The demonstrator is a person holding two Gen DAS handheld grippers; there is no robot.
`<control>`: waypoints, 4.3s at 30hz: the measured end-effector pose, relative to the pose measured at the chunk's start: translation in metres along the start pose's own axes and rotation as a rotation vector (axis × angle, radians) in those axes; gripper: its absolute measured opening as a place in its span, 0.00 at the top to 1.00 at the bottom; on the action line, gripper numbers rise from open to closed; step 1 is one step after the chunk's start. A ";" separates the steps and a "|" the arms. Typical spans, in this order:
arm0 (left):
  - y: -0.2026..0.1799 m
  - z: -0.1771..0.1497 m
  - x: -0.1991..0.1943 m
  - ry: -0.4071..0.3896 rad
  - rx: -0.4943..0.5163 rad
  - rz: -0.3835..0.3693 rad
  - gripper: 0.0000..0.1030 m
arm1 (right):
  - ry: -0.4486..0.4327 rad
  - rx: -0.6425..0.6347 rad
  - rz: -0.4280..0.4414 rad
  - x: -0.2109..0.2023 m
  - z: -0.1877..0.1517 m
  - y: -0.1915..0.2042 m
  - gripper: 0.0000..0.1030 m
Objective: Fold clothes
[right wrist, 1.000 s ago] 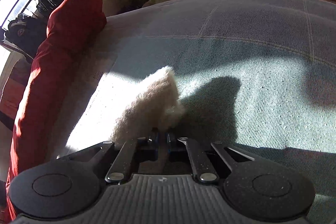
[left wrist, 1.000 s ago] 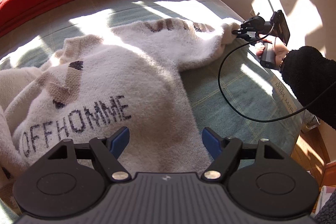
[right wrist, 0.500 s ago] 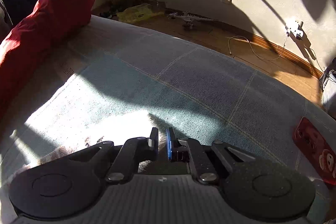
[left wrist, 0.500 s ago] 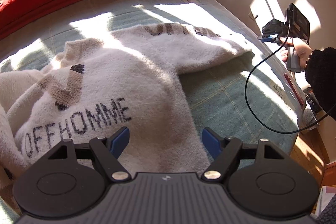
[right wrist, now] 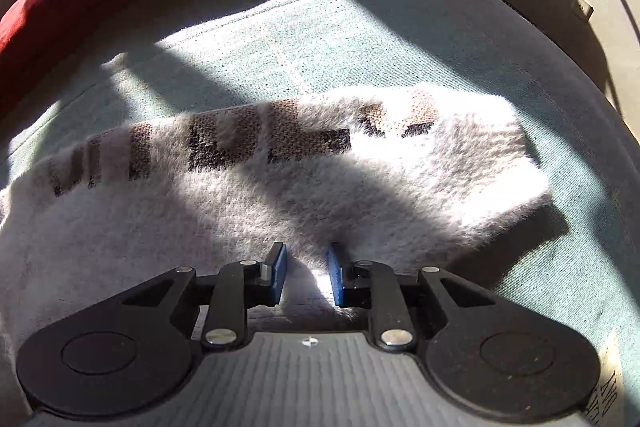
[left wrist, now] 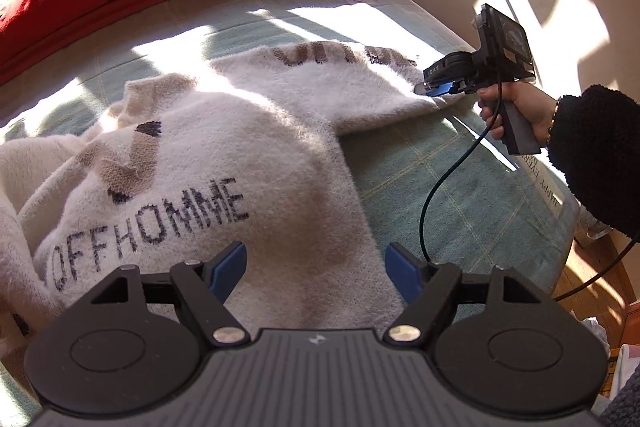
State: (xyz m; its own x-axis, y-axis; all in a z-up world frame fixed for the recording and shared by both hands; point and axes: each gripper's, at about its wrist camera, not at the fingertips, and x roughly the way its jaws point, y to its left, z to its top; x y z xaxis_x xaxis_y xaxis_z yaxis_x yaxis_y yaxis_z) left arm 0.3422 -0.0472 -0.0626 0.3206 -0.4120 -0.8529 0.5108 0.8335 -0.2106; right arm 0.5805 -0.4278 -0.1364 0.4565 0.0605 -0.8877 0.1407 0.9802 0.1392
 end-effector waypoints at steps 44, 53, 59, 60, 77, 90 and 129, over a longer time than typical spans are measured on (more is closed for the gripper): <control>0.151 -0.150 -0.053 0.070 -0.506 0.305 0.38 | 0.187 -0.385 0.323 -0.110 -0.154 0.205 0.50; 0.165 -0.172 -0.057 0.042 -0.578 0.237 0.37 | 0.123 -0.588 0.474 -0.167 -0.153 0.284 0.50; 0.174 -0.195 -0.073 0.061 -0.534 0.297 0.34 | 0.196 -0.794 0.588 -0.184 -0.192 0.363 0.50; 0.175 -0.200 -0.076 0.067 -0.525 0.308 0.34 | 0.201 -0.853 0.590 -0.185 -0.205 0.377 0.50; 0.207 -0.242 -0.095 0.006 -0.598 0.346 0.31 | 0.182 -1.560 0.295 -0.160 -0.352 0.463 0.48; 0.212 -0.274 -0.110 -0.021 -0.680 0.350 0.31 | 0.554 -1.125 0.598 -0.157 -0.287 0.503 0.84; 0.227 -0.271 -0.132 -0.105 -0.769 0.342 0.29 | 0.477 -1.139 0.844 -0.107 -0.212 0.722 0.58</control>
State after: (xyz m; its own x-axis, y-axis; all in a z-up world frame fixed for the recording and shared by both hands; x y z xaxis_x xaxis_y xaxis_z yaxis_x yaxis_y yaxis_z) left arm 0.2001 0.2963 -0.1270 0.4502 -0.0919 -0.8882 -0.3004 0.9211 -0.2475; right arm 0.4470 0.3129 -0.0340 -0.3024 0.5030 -0.8096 -0.8565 0.2292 0.4624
